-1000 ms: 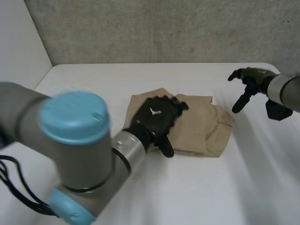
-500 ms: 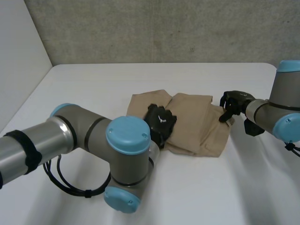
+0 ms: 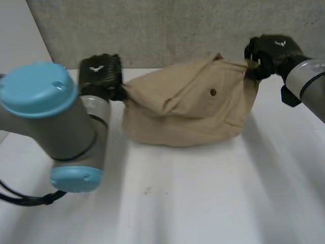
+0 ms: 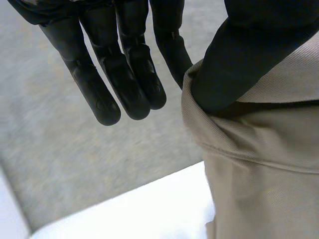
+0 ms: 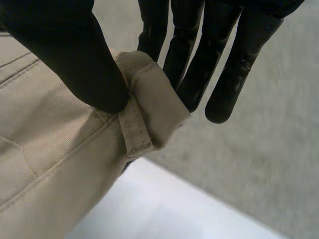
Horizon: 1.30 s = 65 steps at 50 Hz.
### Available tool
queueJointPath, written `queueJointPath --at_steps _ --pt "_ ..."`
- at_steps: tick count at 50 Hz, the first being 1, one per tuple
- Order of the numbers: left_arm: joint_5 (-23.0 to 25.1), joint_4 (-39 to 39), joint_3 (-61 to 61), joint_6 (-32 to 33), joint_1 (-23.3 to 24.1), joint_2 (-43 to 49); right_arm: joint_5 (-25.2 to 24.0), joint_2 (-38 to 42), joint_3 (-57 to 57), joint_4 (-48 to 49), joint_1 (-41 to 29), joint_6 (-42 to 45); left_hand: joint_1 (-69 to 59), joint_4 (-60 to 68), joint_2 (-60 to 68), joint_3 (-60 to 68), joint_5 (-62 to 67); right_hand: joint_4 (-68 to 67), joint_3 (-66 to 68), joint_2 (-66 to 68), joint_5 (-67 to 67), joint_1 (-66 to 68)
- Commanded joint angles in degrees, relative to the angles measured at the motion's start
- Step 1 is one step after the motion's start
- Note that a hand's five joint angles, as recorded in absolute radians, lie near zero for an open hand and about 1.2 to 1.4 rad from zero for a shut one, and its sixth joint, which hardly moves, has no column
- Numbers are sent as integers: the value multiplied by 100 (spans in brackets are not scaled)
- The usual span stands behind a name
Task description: Fold the shorts.
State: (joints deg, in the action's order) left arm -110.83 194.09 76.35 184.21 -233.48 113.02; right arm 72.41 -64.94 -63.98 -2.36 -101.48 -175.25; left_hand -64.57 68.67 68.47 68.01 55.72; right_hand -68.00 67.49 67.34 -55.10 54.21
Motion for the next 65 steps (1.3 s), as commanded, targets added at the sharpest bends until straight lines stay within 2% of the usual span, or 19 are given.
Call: queueJointPath --at_steps 1,4,5,8,9,11,13,19,23,26,32,38,44,48,50,53,55,58,65 --pt "-26 -810 468 -1369 -699 -184 -525 -1072 -860 79 -661 728 -1059 649 669 715 944 -1200 1251 1266 -1490 2579" --pt "97 -1416 556 -1747 -725 -97 -552 -1152 -1037 -27 -890 975 318 -728 -708 -662 -433 -1200 1251 1266 -1490 2579" --pt "201 -1739 599 -1913 -725 8 -552 -1179 -1107 -80 -1021 1132 1404 -1814 -1795 -1748 -1519 -1200 1251 1266 -1490 2579" --pt "334 -2093 609 -2020 -743 219 -543 -1179 -1160 -115 -1198 1370 3175 -3585 -3565 -3518 -3290 -1200 1251 1266 -1490 2579" --pt "352 -2294 609 -2047 -743 316 -535 -1188 -1186 -115 -1294 1545 4414 -4824 -4804 -4758 -4529 -1200 1251 1266 -1490 2579" --pt "317 -2436 583 -2064 -778 334 -526 -1196 -1195 -115 -1365 1704 5163 -5574 -5554 -5507 -5279 -1200 1251 1266 -1490 2579" --pt "238 -2455 574 -2038 -891 221 -526 -1205 -1222 -124 -1444 1889 5317 -5727 -5708 -5661 -5432 -1200 1251 1266 -1490 2579" --pt "229 -2183 556 -1994 -1174 -491 -508 -1258 -1327 -142 -1603 2346 5200 -5611 -5591 -5544 -5315 -1200 1251 1266 -1490 2579" --pt "658 -1910 521 -1924 -1086 -790 -482 -1372 -1450 -194 -1612 2618 5082 -5492 -5473 -5426 -5197 -1200 1251 1266 -1490 2579" --pt "1438 -1892 468 -1775 -815 -835 -482 -1416 -1503 -212 -1629 2663 5082 -5492 -5473 -5426 -5197 -1200 1251 1266 -1490 2579" --pt "1960 -1883 451 -1669 -366 -510 -499 -1530 -1582 -212 -1770 2681 5066 -5476 -5456 -5409 -5181 -1200 1251 1266 -1490 2579" --pt "1951 -1874 126 -1686 100 52 -499 -1566 -1600 -221 -1902 2689 4899 -5309 -5289 -5242 -5014 -1200 1251 1266 -1490 2579" --pt "1934 -1848 -120 -1695 154 483 -499 -1627 -1626 -221 -1928 2698 4343 -4754 -4734 -4687 -4459 -1200 1251 1266 -1490 2579" --pt "1715 -1813 -314 -1686 145 756 -499 -1636 -1670 -221 -1937 2698 2731 -3142 -3122 -3075 -2846 -1200 1251 1266 -1490 2579" --pt "1346 -1769 -437 -1687 136 818 -482 -1618 -1653 -212 -1928 2698 1252 -1662 -1643 -1596 -1367 -1200 1251 1266 -1490 2579" --pt "750 -1681 -472 -1660 110 809 -482 -1610 -1635 -230 -1876 2716 491 -901 -882 -835 -606 -1200 1251 1266 -1490 2579" --pt "546 -1664 -464 -1660 83 800 -482 -1610 -1626 -247 -1849 2751 507 -917 -897 -851 -622 -1200 1251 1266 -1490 2579" --pt "484 -1663 -367 -1660 13 765 -473 -1592 -1582 -405 -1831 2917 758 -1168 -1149 -1102 -873 -1200 1251 1266 -1490 2579" --pt "492 -1681 80 -1660 -136 344 -219 -1531 -1512 -669 -1831 3383 2488 -2898 -2878 -2832 -2603 -1200 1251 1266 -1490 2579"
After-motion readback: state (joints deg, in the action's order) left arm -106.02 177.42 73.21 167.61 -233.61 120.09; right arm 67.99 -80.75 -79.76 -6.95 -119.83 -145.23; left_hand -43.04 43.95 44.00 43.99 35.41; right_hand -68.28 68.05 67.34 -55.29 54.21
